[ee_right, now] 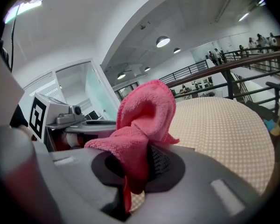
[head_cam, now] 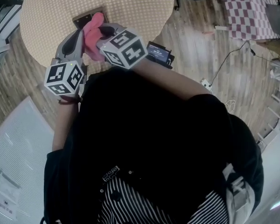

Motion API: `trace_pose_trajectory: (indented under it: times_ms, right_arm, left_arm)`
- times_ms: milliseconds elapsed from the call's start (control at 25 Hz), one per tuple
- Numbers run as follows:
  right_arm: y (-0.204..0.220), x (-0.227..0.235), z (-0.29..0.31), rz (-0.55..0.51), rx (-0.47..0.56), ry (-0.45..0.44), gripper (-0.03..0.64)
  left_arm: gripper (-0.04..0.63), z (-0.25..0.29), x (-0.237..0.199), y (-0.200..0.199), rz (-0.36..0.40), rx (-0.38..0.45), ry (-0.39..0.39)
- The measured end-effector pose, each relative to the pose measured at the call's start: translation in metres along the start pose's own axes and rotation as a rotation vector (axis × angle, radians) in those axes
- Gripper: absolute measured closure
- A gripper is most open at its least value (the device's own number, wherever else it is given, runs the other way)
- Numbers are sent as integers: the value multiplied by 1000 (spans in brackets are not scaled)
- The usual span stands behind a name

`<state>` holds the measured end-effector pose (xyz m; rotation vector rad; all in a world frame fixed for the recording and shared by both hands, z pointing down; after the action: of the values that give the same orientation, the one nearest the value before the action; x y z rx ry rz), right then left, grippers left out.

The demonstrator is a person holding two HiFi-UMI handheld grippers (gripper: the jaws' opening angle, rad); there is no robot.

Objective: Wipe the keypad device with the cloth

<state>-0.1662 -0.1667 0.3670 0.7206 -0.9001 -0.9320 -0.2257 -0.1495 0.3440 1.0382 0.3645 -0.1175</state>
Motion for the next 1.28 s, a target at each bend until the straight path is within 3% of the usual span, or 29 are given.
trace_pose_trajectory:
  times_ms: [600,1120,1280]
  right_arm:
    - [-9,26,68,18,-67,27,554]
    - [0,46,113,71,-115,40,554]
    - [7,47,125,85,-136,56,554]
  left_arm:
    - [594,34,-67,-5,-46,-39,-22]
    - [594,64,-109,3,-29,-145,10]
    - [593,70,-121,10,-15,-190,51]
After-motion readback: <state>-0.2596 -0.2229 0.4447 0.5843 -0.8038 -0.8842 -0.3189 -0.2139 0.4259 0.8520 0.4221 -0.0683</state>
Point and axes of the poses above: the fingertips, and each gripper's own axes: z forward along the fingers, x to its right, y out of its underside, the point moved 3 cm from there along -z, backward along the fingers, and after that the axes turned 9 degrees about -z, right-handed, at the moved point
